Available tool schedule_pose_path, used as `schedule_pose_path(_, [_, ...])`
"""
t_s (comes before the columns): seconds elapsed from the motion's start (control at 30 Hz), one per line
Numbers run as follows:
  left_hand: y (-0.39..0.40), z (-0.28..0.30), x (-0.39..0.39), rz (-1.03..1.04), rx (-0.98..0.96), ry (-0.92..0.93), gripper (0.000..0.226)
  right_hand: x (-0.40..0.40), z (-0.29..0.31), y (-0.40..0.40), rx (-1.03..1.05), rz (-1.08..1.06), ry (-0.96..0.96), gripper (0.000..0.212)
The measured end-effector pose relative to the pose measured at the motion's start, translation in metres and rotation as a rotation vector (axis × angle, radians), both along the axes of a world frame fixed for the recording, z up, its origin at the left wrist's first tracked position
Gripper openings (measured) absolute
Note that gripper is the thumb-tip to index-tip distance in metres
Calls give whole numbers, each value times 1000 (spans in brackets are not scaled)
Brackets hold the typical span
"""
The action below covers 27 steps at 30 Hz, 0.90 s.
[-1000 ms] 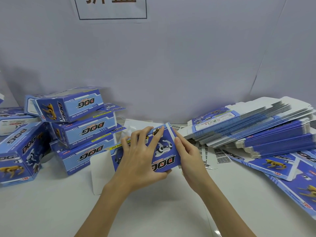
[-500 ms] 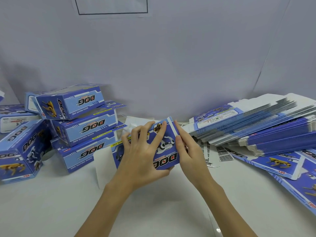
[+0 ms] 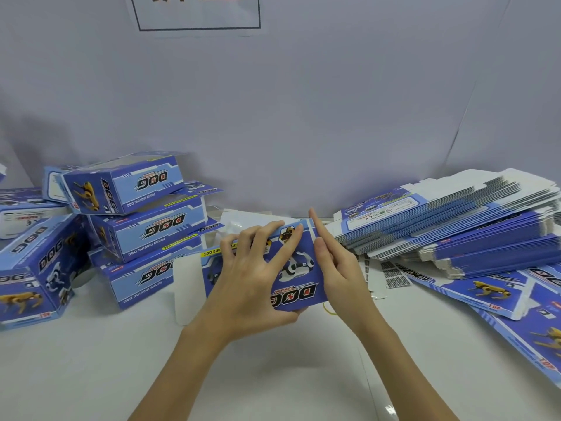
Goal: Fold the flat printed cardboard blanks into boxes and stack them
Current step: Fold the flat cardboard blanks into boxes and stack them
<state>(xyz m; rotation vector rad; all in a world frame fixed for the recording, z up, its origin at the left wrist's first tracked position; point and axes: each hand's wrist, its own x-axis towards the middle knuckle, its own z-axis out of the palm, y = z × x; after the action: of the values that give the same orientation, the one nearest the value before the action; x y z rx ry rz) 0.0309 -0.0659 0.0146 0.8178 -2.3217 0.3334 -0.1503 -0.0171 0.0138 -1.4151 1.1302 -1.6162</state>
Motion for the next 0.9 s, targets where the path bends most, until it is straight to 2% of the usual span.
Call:
schedule_pose_path(0.23, [-1, -4, -3, 4, 16, 22, 113, 7, -5, 4, 46, 130, -41, 54])
schedule_pose_path(0.37, [-1, -4, -1, -1, 40, 11, 112, 10, -6, 2, 68, 97, 110, 69])
schedule_pose_path(0.4, [-1, -3, -1, -8, 50, 6, 112, 9, -5, 2, 80, 106, 137, 67])
schedule_pose_path(0.43, [-1, -3, -1, -18, 64, 4, 111, 9, -3, 1, 110, 136, 87, 61])
schedule_pose_path(0.5, [-2, -2, 2, -21, 100, 12, 111, 6, 0, -1, 159, 152, -112, 41])
schedule_pose_path(0.57, [-3, 1, 5, -2, 137, 60, 113, -1, 1, 0, 100, 86, -204, 37])
schedule_pose_path(0.67, [-4, 5, 9, 20, 215, 141, 115, -5, 2, 5, 55, 97, -156, 40])
schedule_pose_path(0.9, [-9, 8, 19, -24, 279, 168, 114, -3, 1, 3, 25, 92, -36, 47])
